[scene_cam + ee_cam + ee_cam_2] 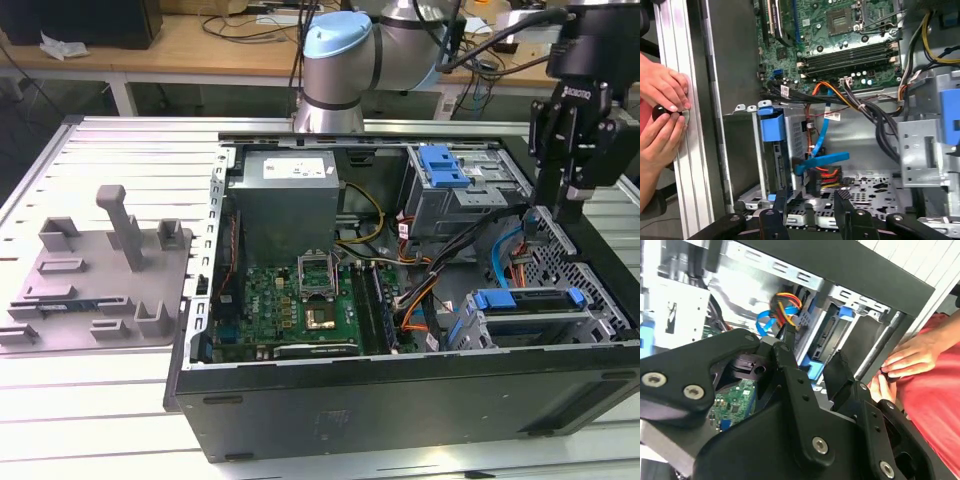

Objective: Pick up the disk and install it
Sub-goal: 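Insert the first disk wire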

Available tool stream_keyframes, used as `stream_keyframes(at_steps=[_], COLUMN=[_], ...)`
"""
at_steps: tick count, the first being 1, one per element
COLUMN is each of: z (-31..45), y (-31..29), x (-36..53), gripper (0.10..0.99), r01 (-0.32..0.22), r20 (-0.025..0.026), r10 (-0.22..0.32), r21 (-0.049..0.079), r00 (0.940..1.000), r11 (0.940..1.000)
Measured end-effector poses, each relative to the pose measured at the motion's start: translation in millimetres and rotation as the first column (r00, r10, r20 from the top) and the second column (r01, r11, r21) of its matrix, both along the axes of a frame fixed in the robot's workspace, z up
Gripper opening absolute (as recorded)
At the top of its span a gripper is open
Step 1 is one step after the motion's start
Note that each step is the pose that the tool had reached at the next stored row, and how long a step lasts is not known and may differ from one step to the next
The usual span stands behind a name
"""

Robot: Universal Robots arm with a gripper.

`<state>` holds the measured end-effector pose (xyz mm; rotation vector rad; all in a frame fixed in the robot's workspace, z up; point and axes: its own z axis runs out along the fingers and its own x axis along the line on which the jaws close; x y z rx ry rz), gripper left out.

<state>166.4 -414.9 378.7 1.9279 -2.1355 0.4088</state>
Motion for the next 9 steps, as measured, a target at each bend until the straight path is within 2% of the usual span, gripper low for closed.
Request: stream_keyframes(at_steps=[2, 3, 6, 9], z=[-1.7, -2.4, -4.7, -9.4], y=[3.4, 3.7, 4.4, 11.6], x=[0.0, 0.0, 0.0, 0.1], gripper=[0.502, 0.502, 0.502, 0.502], r01=[0.002, 0.005, 0.015, 0.019], r20=[-0.0003, -0.0002, -0.0001, -0.0017], r10=[-0.002, -0.005, -0.015, -0.019], r21=[-0.024, -0.033, -0.047, -0.086], r00=[1.0, 1.0, 0.9999, 0.9998], r11=[0.9997, 0.9995, 0.9988, 0.9961])
